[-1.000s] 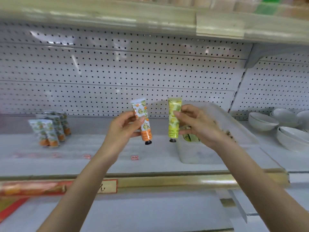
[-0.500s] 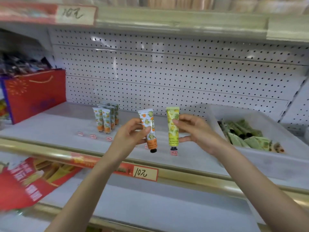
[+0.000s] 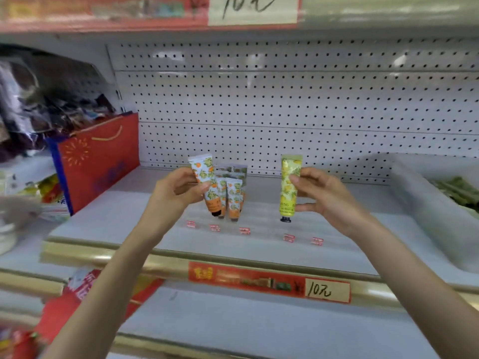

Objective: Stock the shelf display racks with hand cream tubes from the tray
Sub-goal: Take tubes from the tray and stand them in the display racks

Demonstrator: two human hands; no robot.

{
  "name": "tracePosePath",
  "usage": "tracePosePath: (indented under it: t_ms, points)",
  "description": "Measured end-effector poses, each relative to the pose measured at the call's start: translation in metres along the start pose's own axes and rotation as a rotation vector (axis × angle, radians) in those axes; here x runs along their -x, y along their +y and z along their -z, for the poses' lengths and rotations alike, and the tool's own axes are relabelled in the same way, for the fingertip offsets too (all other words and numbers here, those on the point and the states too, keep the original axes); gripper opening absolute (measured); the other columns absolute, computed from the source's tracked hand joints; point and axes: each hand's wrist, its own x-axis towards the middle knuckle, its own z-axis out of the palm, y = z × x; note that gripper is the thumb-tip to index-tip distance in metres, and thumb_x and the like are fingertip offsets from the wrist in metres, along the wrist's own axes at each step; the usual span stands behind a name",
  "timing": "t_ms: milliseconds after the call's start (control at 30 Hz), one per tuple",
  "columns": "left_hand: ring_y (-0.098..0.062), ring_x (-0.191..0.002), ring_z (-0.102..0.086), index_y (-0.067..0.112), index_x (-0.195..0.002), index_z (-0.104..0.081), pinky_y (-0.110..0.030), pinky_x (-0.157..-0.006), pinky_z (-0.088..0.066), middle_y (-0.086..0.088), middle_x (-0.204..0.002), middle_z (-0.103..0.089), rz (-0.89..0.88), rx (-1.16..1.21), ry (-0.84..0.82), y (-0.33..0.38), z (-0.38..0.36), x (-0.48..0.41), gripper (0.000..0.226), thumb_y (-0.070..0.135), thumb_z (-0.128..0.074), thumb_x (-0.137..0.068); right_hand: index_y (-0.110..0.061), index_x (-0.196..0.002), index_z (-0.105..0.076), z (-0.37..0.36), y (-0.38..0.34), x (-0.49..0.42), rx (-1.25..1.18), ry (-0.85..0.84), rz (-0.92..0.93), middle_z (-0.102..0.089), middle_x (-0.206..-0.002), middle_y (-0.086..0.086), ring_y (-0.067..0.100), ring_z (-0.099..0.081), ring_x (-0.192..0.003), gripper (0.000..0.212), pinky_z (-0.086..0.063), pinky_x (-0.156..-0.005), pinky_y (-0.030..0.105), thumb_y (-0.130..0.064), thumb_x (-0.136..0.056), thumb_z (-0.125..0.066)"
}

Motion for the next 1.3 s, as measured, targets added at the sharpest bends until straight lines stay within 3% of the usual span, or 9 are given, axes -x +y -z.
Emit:
tracePosePath:
  t_ms: [300, 533, 767, 1067, 1300]
  points:
    - [-0.006, -0.084, -0.066, 0.022, -0.091, -0.065, -0.017, -0.079, -0.05, 0.01, -0.089, -0.071, -0.009, -0.116, -0.121, -0.048, 0.014, -0.032, 0.019, 0.01, -0.071, -0.079, -0.013, -0.097, -0.061, -0.018, 0.021, -0.009, -0.027, 0.165, -0.036, -0.067, -0.088, 0.001, 0.017, -0.066, -0.085, 0.012, -0.057, -0.073, 0.034, -0.021, -0.088, -0.06]
    - [0.002, -0.08, -0.065, 0.024, -0.089, -0.065, -0.008, -0.071, -0.046, 0.01, -0.088, -0.07, 0.022, -0.178, -0.155, -0.071, 0.006, -0.038, 0.019, 0.01, -0.072, -0.079, -0.008, -0.106, -0.06, -0.014, 0.026, -0.016, -0.021, 0.188, -0.072, -0.068, -0.09, 0.002, 0.019, -0.066, -0.086, 0.023, -0.057, -0.077, 0.039, -0.02, -0.086, -0.061]
    - [0.001, -0.083, -0.064, 0.021, -0.093, -0.067, -0.007, -0.069, -0.045, 0.008, -0.091, -0.07, 0.057, -0.226, -0.211, -0.086, 0.003, -0.04, 0.018, 0.011, -0.071, -0.079, -0.011, -0.102, -0.062, -0.018, 0.031, -0.023, 0.002, 0.159, -0.081, -0.07, -0.085, -0.001, 0.016, -0.068, -0.084, 0.016, -0.058, -0.074, 0.036, -0.018, -0.088, -0.06]
    - [-0.002, -0.088, -0.064, 0.029, -0.095, -0.066, -0.011, -0.078, -0.048, 0.009, -0.092, -0.07, 0.036, -0.244, -0.228, -0.09, 0.004, -0.041, 0.023, 0.012, -0.071, -0.08, -0.011, -0.111, -0.058, -0.015, 0.037, -0.032, 0.016, 0.221, -0.081, -0.065, -0.102, 0.01, 0.017, -0.067, -0.089, 0.023, -0.059, -0.071, 0.03, -0.019, -0.089, -0.06]
    - [0.0, -0.089, -0.063, 0.029, -0.096, -0.065, -0.01, -0.076, -0.048, 0.01, -0.094, -0.07, 0.034, -0.25, -0.201, -0.089, 0.006, -0.04, 0.025, 0.013, -0.072, -0.078, -0.007, -0.104, -0.059, -0.015, 0.042, -0.049, 0.125, 0.258, -0.042, -0.062, -0.104, 0.01, 0.018, -0.064, -0.094, 0.017, -0.059, -0.073, 0.027, -0.015, -0.089, -0.061]
